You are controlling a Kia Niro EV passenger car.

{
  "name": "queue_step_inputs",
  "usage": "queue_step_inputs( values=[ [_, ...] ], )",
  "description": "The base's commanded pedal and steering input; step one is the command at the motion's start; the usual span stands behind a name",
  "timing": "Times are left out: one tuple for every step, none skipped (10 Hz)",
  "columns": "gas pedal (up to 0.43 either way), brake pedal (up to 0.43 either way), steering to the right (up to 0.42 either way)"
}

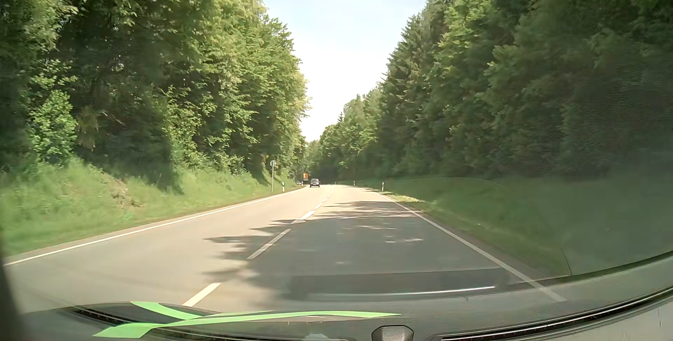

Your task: Follow the waypoints while adhering to traffic rules and regulations

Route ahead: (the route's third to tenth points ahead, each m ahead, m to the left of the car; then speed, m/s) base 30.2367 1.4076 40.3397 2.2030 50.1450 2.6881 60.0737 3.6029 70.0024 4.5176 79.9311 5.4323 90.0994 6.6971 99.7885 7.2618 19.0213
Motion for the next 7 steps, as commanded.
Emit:
queue_step_inputs(
  values=[
    [0.209, 0.0, -0.008],
    [0.209, 0.0, -0.008],
    [0.197, 0.0, -0.008],
    [0.197, 0.0, -0.009],
    [0.197, 0.0, -0.008],
    [0.197, 0.0, -0.008],
    [0.197, 0.0, -0.009]
  ],
)
